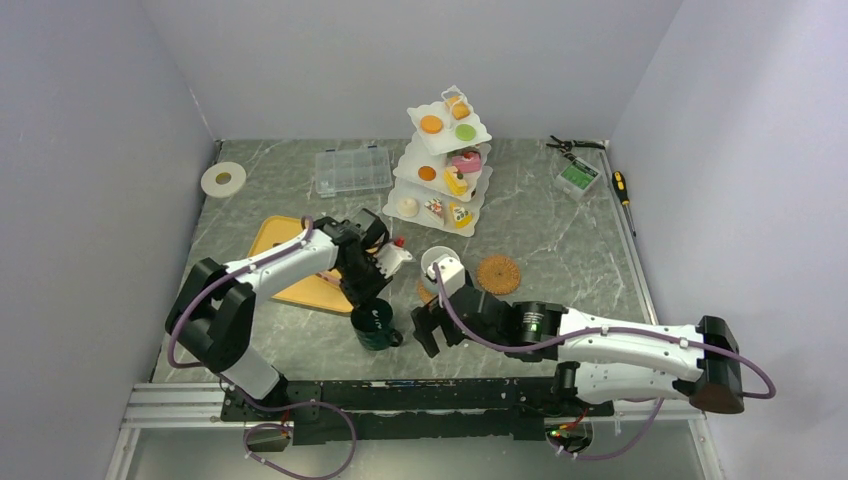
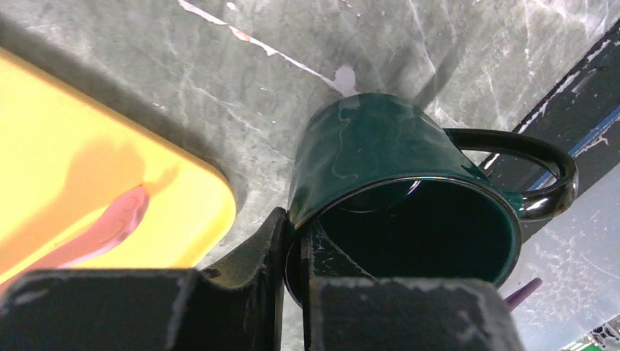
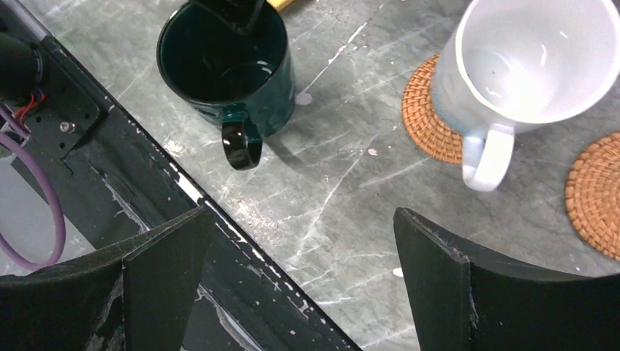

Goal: Serve the afternoon tea
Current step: Pick up the cup at the center of the board.

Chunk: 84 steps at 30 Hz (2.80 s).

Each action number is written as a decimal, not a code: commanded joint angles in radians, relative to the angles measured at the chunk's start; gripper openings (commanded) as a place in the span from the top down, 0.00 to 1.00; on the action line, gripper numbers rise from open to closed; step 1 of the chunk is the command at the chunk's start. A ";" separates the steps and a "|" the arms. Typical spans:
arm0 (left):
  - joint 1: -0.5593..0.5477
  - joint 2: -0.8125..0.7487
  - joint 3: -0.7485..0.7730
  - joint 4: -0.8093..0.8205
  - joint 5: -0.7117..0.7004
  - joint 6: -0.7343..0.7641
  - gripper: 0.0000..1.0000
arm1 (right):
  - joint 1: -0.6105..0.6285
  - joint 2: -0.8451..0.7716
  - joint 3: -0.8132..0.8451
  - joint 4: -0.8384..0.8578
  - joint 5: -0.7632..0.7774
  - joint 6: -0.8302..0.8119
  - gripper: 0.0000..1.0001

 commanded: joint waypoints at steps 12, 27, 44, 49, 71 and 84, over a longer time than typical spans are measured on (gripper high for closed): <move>0.000 -0.137 0.277 -0.185 -0.097 0.019 0.97 | 0.005 0.263 0.257 0.035 -0.089 -0.160 0.23; -0.007 -0.159 0.401 -0.303 -0.066 0.045 0.97 | -0.022 0.415 0.392 0.006 -0.123 -0.322 0.49; -0.024 -0.149 0.482 -0.305 -0.038 0.020 0.97 | -0.071 0.473 0.433 0.039 -0.123 -0.318 1.00; -0.024 -0.150 0.532 -0.316 -0.055 -0.010 0.62 | -0.074 0.438 0.376 0.125 -0.058 -0.284 1.00; 0.186 -0.140 1.145 -0.486 -0.069 -0.031 0.07 | -0.222 0.154 0.178 0.132 0.211 -0.208 1.00; 0.499 -0.230 0.818 -0.285 0.013 -0.100 0.07 | -0.413 -0.092 0.025 -0.042 0.351 0.013 1.00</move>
